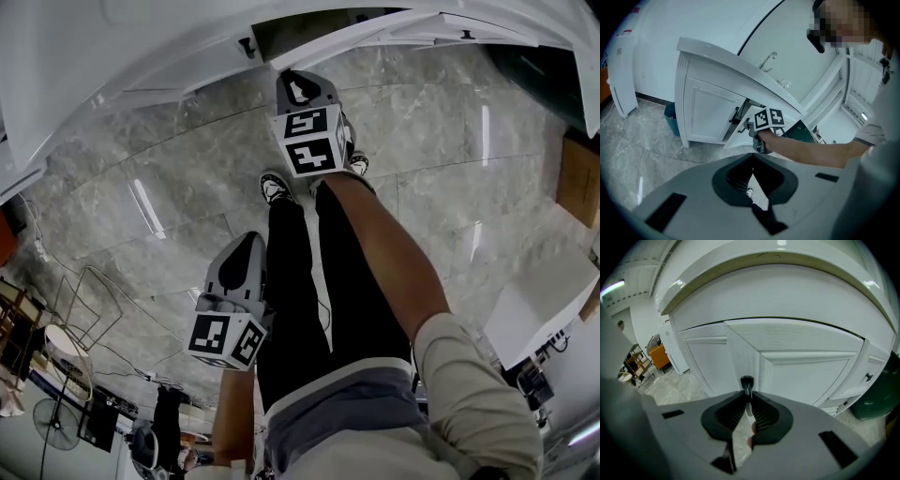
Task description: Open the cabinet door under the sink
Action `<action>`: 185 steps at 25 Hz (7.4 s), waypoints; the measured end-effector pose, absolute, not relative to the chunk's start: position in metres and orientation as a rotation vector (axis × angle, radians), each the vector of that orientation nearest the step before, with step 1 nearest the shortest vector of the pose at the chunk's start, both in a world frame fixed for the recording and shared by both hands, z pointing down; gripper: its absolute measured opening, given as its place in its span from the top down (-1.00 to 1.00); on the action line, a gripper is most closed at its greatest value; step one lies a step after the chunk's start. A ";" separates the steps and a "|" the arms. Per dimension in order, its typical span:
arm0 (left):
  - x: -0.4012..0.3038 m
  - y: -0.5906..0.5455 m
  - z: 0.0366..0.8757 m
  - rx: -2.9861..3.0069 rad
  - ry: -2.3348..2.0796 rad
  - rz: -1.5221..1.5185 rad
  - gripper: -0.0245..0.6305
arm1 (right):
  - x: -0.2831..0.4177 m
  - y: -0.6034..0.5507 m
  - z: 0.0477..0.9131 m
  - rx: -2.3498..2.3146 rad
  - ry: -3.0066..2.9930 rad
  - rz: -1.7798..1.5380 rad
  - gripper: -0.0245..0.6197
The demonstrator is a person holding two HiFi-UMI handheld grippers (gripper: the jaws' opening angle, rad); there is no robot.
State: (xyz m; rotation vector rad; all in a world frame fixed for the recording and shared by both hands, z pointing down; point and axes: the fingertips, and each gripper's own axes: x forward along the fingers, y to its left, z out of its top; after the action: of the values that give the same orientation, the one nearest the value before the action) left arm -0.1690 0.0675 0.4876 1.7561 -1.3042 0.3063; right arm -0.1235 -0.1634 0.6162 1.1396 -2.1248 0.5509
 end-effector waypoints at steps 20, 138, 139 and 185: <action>-0.158 0.054 0.480 1.763 -1.276 0.291 0.93 | -0.115 -0.153 0.614 1.086 -2.146 0.499 0.77; -0.044 0.028 0.474 1.881 -1.055 0.450 0.93 | 0.168 -0.051 0.618 1.256 -1.893 0.686 0.84; -0.041 0.026 0.473 1.881 -1.052 0.455 0.93 | 0.170 -0.051 0.618 1.256 -1.893 0.688 0.84; -0.010 -0.017 0.423 1.947 -1.061 0.354 0.93 | 0.219 -0.041 0.564 1.085 -1.943 0.720 0.89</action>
State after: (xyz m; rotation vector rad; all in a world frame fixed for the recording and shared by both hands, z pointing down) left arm -0.0100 -0.0173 0.4226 1.9469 -1.0607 0.3536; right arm 0.2190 -0.0407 0.5636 1.0849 -1.9429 0.7200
